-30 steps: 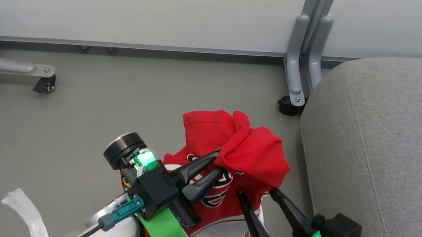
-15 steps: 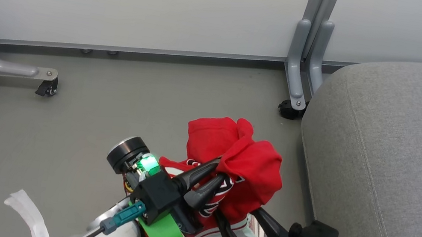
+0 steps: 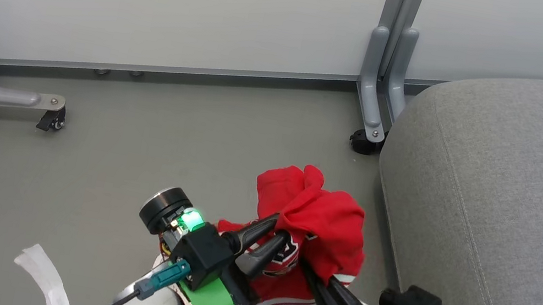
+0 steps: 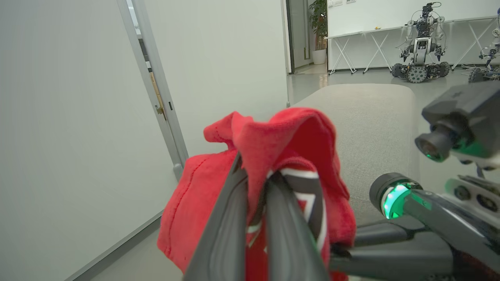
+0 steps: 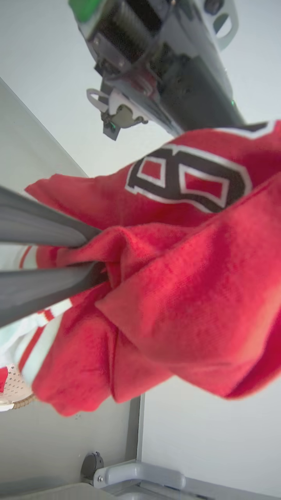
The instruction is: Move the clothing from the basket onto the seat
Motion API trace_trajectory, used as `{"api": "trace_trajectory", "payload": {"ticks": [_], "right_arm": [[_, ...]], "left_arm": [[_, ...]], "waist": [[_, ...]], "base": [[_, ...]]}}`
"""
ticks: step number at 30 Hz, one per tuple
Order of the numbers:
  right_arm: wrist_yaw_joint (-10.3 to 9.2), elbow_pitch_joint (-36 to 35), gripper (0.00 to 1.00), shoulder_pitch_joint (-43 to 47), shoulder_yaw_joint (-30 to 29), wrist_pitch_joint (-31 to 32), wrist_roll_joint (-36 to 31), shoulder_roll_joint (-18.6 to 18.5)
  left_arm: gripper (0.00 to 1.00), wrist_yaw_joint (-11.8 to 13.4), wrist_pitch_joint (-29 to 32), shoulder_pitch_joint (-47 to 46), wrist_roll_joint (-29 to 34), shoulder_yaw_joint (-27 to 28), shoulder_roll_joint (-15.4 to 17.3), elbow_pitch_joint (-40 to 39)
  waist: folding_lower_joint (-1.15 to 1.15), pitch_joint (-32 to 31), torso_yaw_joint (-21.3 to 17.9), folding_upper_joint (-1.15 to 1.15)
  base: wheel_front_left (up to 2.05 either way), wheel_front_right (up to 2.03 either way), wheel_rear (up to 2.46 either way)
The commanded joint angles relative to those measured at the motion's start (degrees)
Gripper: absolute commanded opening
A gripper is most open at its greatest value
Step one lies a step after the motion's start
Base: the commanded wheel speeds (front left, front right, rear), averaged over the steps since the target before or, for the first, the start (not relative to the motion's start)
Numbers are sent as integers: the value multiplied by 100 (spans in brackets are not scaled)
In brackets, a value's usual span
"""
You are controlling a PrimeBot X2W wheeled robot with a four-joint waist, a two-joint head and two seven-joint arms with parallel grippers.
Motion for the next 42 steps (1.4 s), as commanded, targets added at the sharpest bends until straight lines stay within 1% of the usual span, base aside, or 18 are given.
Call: {"api": "trace_trajectory", "payload": {"ticks": [1,6,7,8,12,13,14,15,16,17,22,31,42], "right_arm": [[0,-13,0,110,-148,-20,-41,20],[0,-137,0,326,-767,-19,-45,62],[0,-148,0,365,-864,-20,-46,70],[0,-172,0,402,-982,-20,-46,80],[0,-246,0,460,-1170,-20,-44,78],[0,-265,0,466,-1191,-20,-41,80],[0,-278,0,473,-1205,-20,-36,83],[0,-288,0,476,-1214,-20,-34,87],[0,-304,0,477,-1230,-20,-34,94],[0,-317,0,478,-1245,-20,-32,105],[0,-372,0,513,-1355,-20,29,182],[0,-427,0,548,-1553,-20,102,228],[0,-445,0,517,-1657,-20,124,266]], "left_arm": [[0,-14,-3,20,-49,-21,32,69],[0,-14,-2,-20,-51,-108,67,356],[2,-14,-2,-32,-64,-114,58,403],[19,-14,-2,-48,-81,-110,43,436],[27,-14,-2,-100,-114,-141,30,525],[30,-14,-2,-109,-120,-148,27,537],[35,-14,-2,-116,-132,-156,23,557],[44,-14,-2,-116,-166,-171,18,576],[78,-14,-2,-122,-186,-172,11,595],[100,-14,-2,-125,-195,-163,6,613],[100,-14,-2,-104,-316,-92,-58,787],[100,-15,-2,-145,-385,-139,-27,876],[100,-15,-1,-162,-387,-164,-10,926]], "waist": [[0,-3,-29,0],[0,15,-106,0],[0,17,-119,0],[0,21,-132,0],[0,45,-163,0],[0,50,-166,0],[0,54,-167,0],[0,57,-166,0],[0,61,-161,0],[0,64,-156,0],[0,80,-115,0],[0,116,-57,0],[0,177,-94,0]], "base": [[0,0,0],[0,0,0],[0,0,0],[0,0,0],[0,0,0],[0,0,0],[0,0,0],[0,0,0],[0,0,0],[0,0,0],[0,0,0],[0,0,0],[0,0,0]]}}
